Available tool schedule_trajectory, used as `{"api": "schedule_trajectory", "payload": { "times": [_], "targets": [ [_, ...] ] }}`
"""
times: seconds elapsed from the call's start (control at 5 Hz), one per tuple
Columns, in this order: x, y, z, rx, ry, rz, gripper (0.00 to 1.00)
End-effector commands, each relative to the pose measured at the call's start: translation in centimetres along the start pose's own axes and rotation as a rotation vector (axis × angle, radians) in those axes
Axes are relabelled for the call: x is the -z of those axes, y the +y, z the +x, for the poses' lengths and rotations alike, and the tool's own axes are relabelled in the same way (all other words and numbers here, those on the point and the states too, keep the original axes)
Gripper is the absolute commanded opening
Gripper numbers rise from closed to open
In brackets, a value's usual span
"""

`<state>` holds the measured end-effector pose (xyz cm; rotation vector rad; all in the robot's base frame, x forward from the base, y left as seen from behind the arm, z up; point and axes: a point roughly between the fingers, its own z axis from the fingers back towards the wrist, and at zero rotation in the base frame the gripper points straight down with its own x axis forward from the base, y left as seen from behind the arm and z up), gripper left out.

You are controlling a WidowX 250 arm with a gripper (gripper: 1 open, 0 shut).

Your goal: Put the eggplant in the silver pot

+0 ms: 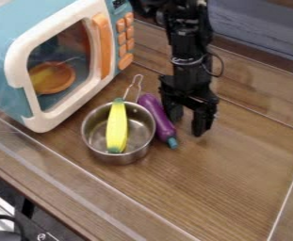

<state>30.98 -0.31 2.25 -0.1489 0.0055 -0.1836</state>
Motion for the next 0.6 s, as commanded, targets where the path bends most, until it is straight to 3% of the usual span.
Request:
{"api": "schedule_trajectory", "payload": {
  "times": [0.0,0.2,0.4],
  "targets": [
    [-3.1,-0.1,0.0,0.029,-0.068,0.015,1.0],
    [-4.2,-0.1,-0.7,0.054,-0.068,0.015,1.0],
    [-4.1,1.2,-1.4,-0.008,-0.079,0.021,1.0]
  ]
}}
